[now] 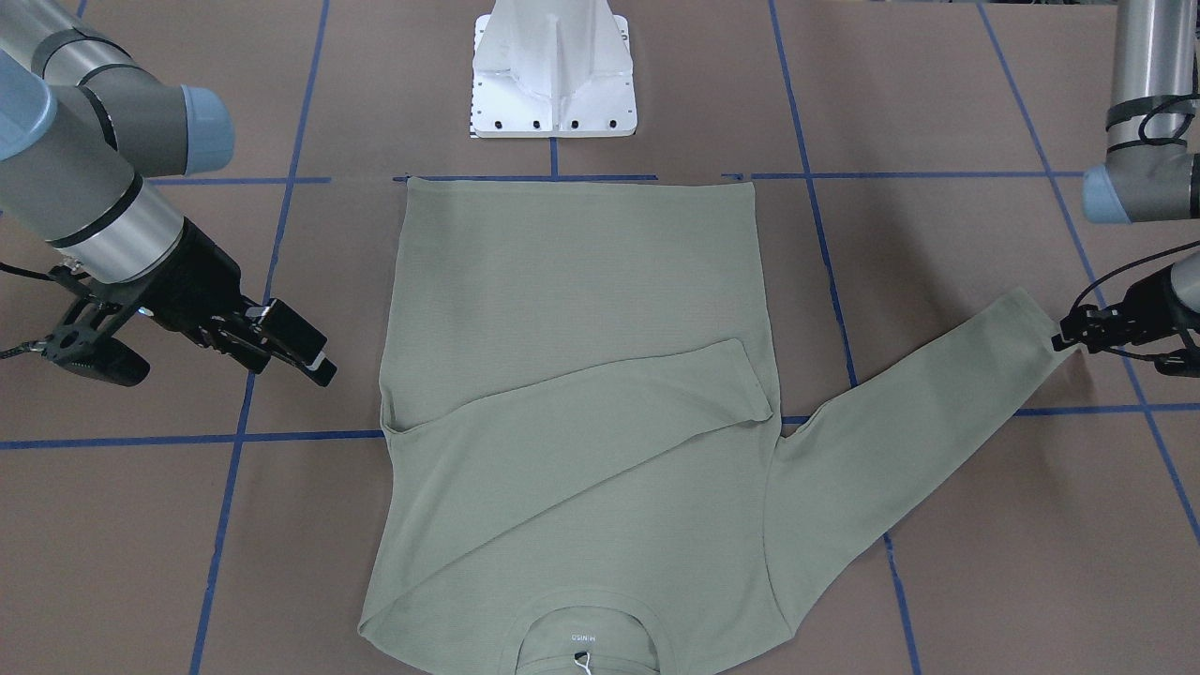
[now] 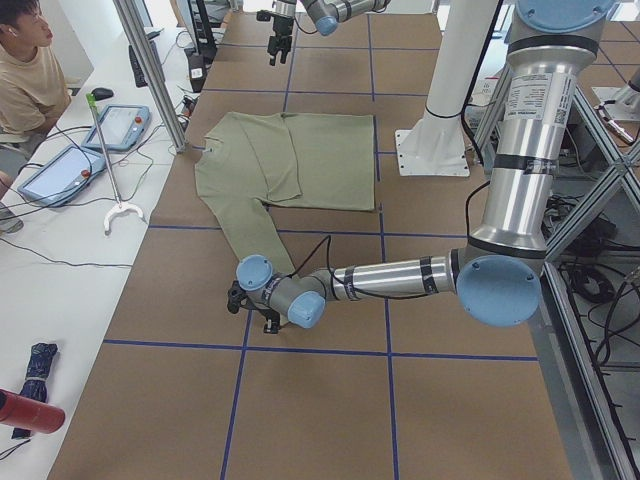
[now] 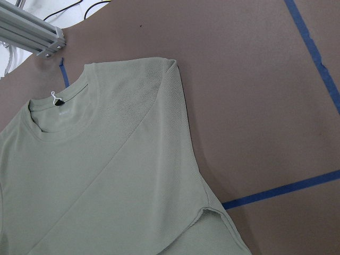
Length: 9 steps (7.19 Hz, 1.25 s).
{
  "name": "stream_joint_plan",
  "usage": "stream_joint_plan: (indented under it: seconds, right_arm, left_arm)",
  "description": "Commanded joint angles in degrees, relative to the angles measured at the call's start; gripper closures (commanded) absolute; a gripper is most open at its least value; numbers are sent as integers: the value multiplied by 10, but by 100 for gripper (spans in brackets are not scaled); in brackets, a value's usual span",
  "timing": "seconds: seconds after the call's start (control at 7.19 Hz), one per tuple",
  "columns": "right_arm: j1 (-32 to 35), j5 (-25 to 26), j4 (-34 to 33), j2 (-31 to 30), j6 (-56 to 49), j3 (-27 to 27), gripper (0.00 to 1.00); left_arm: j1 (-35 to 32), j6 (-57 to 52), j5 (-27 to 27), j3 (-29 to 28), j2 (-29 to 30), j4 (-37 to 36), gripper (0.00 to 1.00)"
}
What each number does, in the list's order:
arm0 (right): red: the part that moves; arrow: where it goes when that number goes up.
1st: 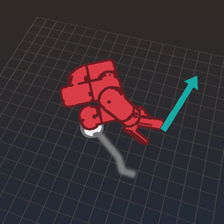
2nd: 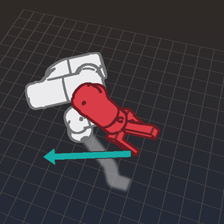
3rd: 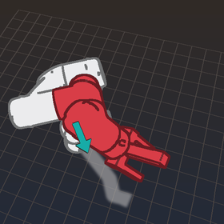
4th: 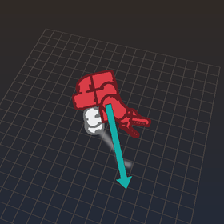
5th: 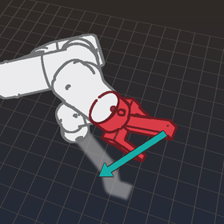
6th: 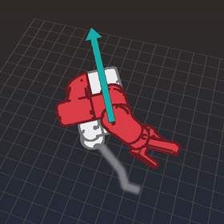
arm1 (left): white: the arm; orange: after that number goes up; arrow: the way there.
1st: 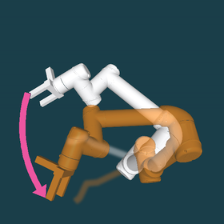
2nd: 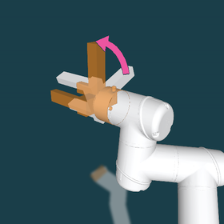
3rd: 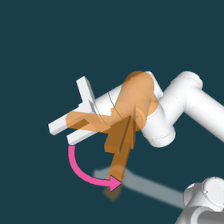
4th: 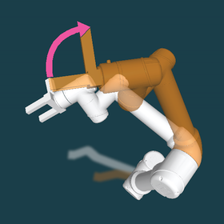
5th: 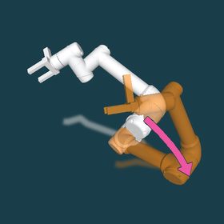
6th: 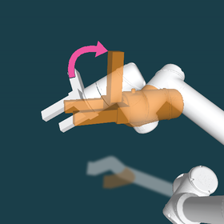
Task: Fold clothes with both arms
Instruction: 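Move the left gripper down to the cuff of the other sleeve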
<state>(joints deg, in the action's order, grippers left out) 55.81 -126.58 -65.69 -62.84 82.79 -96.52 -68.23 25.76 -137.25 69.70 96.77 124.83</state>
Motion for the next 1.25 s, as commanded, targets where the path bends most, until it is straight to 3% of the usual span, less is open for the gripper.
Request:
stream_joint_plan:
  seconds: [0.0, 0.83, 1.11]
  right_arm:
    - [0, 0, 0, 0, 0, 0, 1]
    - [0, 1, -1, -1, 2, -1, 1]
    - [0, 1, -1, -1, 2, -1, 1]
  left_arm:
    - [0, 1, 0, -2, 0, 0, 41]
    - [5, 1, -1, -3, 0, 0, 47]
    - [5, 4, -1, -3, -1, 0, 72]
